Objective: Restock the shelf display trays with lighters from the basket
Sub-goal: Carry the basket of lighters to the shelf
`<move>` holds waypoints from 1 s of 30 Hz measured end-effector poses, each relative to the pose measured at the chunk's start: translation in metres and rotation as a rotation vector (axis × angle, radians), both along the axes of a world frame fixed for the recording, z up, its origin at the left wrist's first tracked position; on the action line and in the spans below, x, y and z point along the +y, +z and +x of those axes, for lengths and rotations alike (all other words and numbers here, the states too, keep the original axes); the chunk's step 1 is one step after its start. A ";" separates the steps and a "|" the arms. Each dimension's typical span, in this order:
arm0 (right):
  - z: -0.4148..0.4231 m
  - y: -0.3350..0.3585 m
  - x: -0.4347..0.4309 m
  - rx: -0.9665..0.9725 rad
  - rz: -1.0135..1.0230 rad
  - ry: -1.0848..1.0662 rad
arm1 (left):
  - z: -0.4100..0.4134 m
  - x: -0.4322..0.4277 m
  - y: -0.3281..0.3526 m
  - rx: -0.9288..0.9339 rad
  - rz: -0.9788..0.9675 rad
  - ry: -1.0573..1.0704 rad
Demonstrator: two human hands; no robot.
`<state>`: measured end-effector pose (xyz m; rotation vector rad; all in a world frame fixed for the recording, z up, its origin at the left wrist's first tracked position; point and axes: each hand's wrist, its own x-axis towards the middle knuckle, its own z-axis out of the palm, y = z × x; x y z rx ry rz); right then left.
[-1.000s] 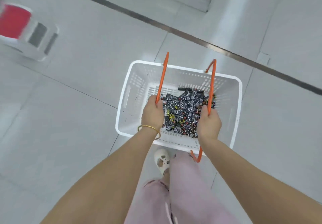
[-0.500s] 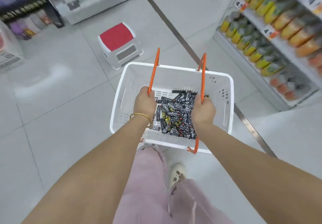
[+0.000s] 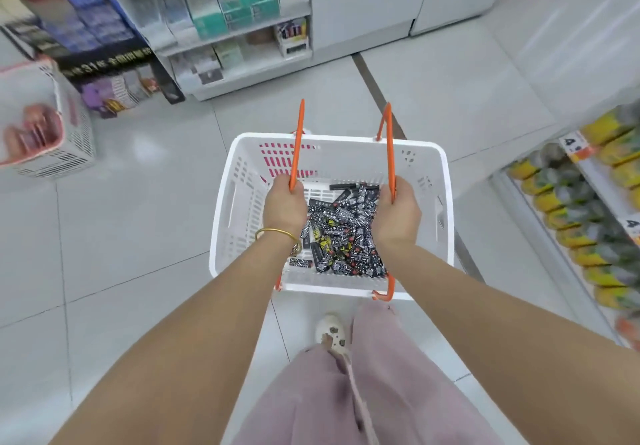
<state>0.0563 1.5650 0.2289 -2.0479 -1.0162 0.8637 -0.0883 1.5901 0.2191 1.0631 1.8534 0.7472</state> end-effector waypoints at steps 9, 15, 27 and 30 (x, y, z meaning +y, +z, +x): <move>-0.055 -0.008 0.226 0.038 0.001 0.138 | -0.061 0.213 -0.003 0.032 0.000 0.151; -0.104 0.000 0.345 0.007 -0.025 0.199 | -0.117 0.316 0.004 0.019 -0.001 0.205; -0.202 -0.049 0.522 -0.075 -0.057 0.139 | -0.247 0.474 -0.036 -0.155 -0.048 0.164; -0.210 -0.070 0.548 -0.060 -0.092 0.169 | -0.261 0.492 -0.054 -0.168 -0.071 0.177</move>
